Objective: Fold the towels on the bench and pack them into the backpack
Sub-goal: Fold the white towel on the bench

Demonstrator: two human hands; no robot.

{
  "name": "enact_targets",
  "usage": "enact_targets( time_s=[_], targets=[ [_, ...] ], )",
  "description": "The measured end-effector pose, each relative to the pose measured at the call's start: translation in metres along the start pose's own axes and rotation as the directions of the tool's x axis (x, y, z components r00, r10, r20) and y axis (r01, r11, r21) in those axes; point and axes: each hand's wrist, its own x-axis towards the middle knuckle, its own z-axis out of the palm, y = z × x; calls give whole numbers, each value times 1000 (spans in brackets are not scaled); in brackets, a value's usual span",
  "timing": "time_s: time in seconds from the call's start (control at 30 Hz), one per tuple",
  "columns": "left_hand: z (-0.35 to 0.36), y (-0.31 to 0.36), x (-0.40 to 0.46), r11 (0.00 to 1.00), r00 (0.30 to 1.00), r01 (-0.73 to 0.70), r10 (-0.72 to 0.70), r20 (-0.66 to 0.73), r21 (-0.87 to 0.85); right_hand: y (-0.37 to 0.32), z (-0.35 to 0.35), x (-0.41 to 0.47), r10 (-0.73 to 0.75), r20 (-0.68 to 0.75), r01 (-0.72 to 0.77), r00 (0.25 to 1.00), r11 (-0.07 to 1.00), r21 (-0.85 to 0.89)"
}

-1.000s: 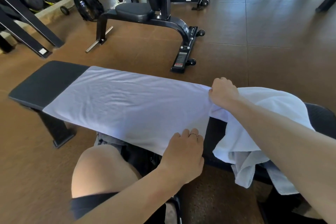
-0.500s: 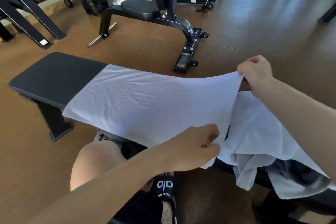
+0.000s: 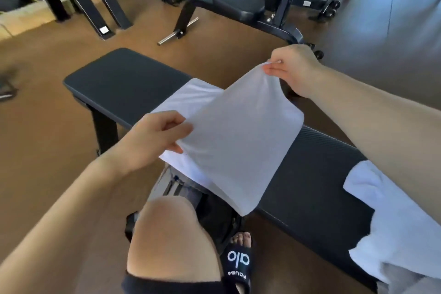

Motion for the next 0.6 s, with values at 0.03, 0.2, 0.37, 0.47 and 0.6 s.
enact_targets(
  time_s=[0.03,0.2,0.37,0.47,0.6],
  targets=[
    [-9,-13,2,1000,998,19,-19,-54,12,-1,17,8,-10,57,13,998,998,-60],
    [-31,-71,12,980,923,147,-85,-375,137,12,94,48,-95,202,167,975,911,-378],
    [-29,-123,28,963,859,239,-151,-488,123,44,149,91,-246,254,353,935,694,-628],
    [-22,-133,32,959,830,282,-227,-509,32,62,169,110,-256,362,443,896,510,-737],
    [-15,-142,34,951,791,295,-300,-534,-97,86,178,128,-131,405,415,905,485,-770]
  ],
)
